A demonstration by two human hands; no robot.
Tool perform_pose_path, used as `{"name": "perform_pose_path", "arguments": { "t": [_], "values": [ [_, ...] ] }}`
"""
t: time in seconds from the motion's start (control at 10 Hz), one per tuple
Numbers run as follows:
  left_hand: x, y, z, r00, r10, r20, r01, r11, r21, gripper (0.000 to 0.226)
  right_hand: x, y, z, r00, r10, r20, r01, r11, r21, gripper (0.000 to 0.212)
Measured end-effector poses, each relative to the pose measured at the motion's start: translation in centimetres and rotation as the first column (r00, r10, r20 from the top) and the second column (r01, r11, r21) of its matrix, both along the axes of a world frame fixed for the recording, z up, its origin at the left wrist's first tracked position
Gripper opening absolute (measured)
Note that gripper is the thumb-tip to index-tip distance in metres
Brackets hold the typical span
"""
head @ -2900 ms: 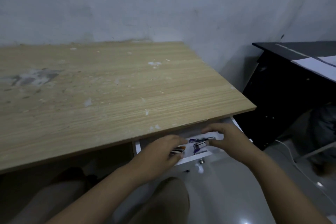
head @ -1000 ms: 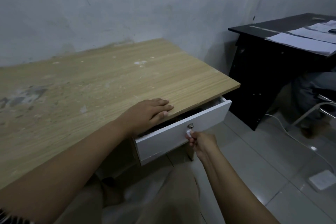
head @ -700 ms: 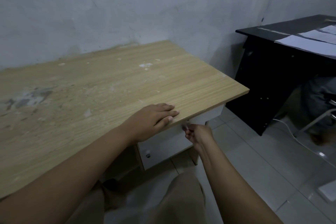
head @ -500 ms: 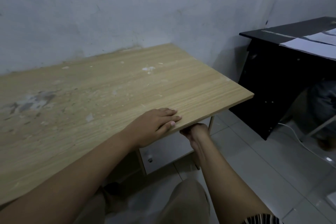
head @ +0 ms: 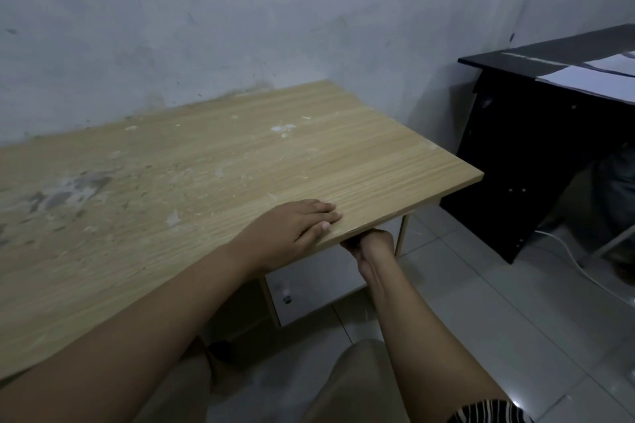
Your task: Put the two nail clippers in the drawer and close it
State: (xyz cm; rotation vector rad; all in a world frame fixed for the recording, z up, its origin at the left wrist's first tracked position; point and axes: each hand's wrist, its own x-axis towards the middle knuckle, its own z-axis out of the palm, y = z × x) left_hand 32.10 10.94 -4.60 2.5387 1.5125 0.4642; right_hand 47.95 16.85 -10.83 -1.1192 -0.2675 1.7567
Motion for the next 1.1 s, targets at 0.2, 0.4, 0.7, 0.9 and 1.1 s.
{"name": "perform_pose_path", "arguments": {
  "t": [0.2,0.4,0.7,0.9,1.1],
  "values": [
    [0.1,0.0,0.0,1.0,0.012,-0.014,-0.012,1.0,0.006,0.039,0.9,0.1,0.0,0.972,0.13,0.198,-0.152,0.983,0.1,0.021],
    [-0.1,-0.3,0.1,0.998,0.053,-0.024,-0.054,0.998,-0.014,0.039,2.2,-0.1,-0.4,0.906,0.232,0.354,-0.304,0.939,0.162,0.026],
    [-2.3,-2.4,0.9,0.995,0.088,-0.055,-0.088,0.996,0.0,0.039,5.0,-5.7,5.6,0.161,0.03,0.986,-0.703,0.706,0.093,0.022],
    [-6.1,-3.5,2.9,0.989,0.146,-0.028,-0.144,0.988,0.059,0.037,1.5,-7.8,12.2,-0.01,-0.289,0.957,-0.734,0.652,0.189,0.029],
    [-11.6,-4.6,4.4,0.975,0.222,-0.012,-0.219,0.97,0.108,0.036,-6.5,-6.9,13.4,0.058,-0.265,0.962,-0.815,0.544,0.199,0.027]
  ]
}}
